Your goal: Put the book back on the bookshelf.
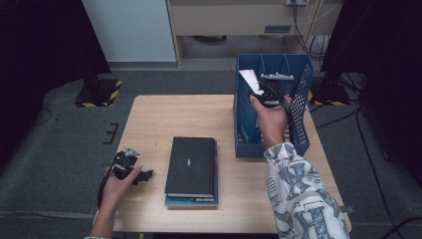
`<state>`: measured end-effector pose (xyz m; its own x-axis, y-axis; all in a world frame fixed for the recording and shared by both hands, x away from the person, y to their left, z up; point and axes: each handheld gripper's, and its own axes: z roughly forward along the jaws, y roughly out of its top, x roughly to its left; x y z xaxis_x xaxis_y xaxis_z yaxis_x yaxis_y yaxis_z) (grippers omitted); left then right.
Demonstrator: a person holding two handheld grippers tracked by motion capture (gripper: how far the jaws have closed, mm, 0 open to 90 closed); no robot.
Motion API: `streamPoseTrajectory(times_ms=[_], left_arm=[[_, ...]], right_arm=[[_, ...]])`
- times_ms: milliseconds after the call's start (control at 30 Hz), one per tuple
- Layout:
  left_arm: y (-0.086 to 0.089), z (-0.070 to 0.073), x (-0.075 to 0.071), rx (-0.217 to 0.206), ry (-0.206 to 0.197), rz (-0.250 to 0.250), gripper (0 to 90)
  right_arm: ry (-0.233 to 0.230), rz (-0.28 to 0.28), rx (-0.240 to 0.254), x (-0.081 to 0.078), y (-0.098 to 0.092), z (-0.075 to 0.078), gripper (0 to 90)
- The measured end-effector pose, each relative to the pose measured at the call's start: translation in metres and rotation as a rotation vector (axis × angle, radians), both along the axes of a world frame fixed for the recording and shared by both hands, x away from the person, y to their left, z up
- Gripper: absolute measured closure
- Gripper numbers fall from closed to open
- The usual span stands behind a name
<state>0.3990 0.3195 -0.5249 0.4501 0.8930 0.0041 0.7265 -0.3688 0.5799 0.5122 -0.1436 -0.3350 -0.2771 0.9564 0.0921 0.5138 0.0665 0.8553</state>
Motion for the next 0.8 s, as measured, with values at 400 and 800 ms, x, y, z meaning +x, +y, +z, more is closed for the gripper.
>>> streamPoseTrajectory(times_ms=[400,800], left_arm=[[0.000,0.000,0.000,0.000,0.001,0.000,1.3],[0.000,0.000,0.000,0.001,0.001,-0.001,1.4]], right_arm=[[-0.004,0.023,0.011,-0.020,0.006,-0.008,56.1],[0.017,0.037,0.045,-0.015,0.008,-0.005,46.5]])
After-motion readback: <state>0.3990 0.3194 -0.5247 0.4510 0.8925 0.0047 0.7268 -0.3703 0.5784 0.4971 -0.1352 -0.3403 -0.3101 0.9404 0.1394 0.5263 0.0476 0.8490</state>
